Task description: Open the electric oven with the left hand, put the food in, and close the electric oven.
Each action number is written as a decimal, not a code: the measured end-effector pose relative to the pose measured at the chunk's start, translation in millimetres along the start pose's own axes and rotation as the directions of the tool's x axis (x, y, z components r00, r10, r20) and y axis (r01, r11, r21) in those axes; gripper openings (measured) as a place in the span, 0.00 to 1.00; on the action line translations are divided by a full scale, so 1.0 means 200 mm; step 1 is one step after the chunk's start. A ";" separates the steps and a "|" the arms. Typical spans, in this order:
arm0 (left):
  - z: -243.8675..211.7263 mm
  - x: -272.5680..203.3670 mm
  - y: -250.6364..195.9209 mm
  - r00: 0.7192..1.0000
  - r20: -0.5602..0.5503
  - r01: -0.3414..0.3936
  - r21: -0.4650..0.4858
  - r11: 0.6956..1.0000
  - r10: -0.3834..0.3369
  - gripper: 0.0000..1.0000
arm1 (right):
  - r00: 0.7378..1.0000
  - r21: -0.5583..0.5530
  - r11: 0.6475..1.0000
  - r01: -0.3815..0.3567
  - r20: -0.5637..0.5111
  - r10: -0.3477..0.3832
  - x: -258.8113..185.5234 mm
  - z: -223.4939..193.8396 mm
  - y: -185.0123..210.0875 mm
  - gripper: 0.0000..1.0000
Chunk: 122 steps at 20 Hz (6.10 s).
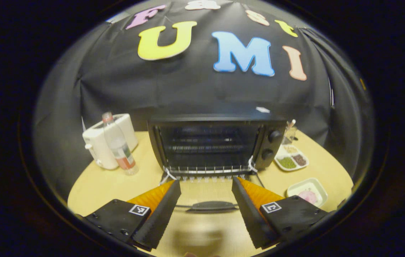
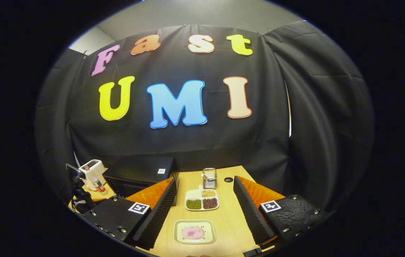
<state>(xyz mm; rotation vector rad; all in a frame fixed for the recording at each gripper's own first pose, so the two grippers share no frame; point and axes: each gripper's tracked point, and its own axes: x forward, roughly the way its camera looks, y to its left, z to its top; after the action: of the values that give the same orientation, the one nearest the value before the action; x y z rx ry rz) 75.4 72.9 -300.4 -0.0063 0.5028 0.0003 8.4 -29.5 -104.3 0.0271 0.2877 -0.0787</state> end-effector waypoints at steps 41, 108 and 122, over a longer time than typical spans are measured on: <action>0.94 -0.89 0.43 0.914 0.373 -0.101 -0.174 0.980 0.161 1.00 | 0.450 0.015 0.998 -0.067 -0.892 0.044 0.64 -1.60 -0.17 0.38; 1.09 -1.01 0.44 0.896 0.442 -0.027 -0.055 0.998 0.049 0.92 | 0.785 0.866 0.401 0.299 -0.462 0.412 0.18 -1.12 0.81 0.00; 0.85 -1.24 0.91 0.905 0.387 -0.131 -0.143 0.981 0.177 1.00 | 0.876 0.888 0.185 0.420 -0.450 0.174 0.87 -1.04 1.47 0.00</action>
<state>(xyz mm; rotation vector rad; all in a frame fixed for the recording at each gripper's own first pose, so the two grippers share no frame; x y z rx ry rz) -59.8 255.7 -33.7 -0.0765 0.0920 0.1835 139.9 258.4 -349.4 1.4206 0.7037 -0.4474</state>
